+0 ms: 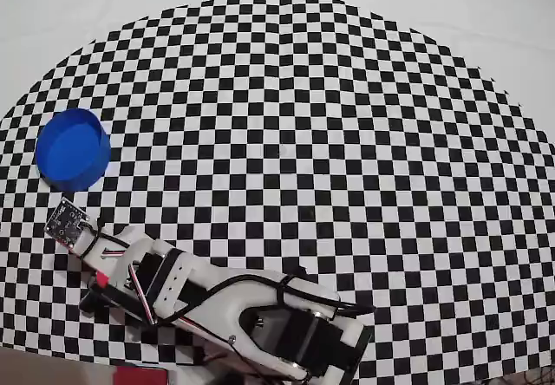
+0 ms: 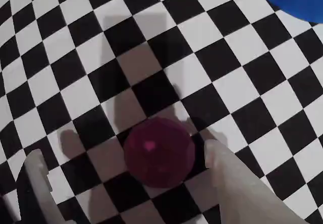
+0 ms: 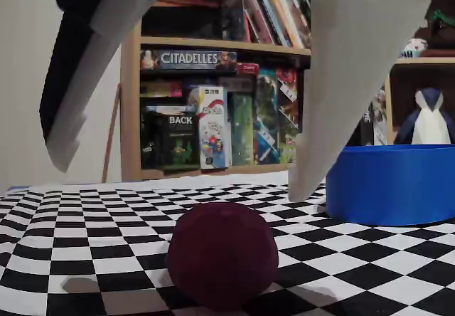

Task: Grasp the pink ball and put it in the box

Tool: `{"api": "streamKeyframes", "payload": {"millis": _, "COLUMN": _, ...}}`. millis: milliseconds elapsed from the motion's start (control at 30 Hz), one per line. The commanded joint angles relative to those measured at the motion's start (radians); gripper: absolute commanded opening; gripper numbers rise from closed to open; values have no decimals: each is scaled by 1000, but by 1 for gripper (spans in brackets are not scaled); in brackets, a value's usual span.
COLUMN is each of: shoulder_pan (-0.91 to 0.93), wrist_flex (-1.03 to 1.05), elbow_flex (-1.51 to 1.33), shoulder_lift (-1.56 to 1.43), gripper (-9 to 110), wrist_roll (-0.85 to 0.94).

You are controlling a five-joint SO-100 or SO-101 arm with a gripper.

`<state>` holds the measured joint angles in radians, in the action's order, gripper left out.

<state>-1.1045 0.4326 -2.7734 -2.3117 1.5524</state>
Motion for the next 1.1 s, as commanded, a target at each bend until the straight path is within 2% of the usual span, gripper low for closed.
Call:
{"api": "streamKeyframes", "payload": {"millis": 0, "shoulder_pan": 6, "wrist_flex": 3, "elbow_flex": 20, "shoulder_lift": 2, "gripper": 38, "wrist_roll": -8}}
{"api": "streamKeyframes", "payload": {"millis": 1067, "shoulder_pan": 14, "wrist_flex": -80, "elbow_flex": 25, "shoulder_lift": 132, "gripper": 38, "wrist_roll": -8}}
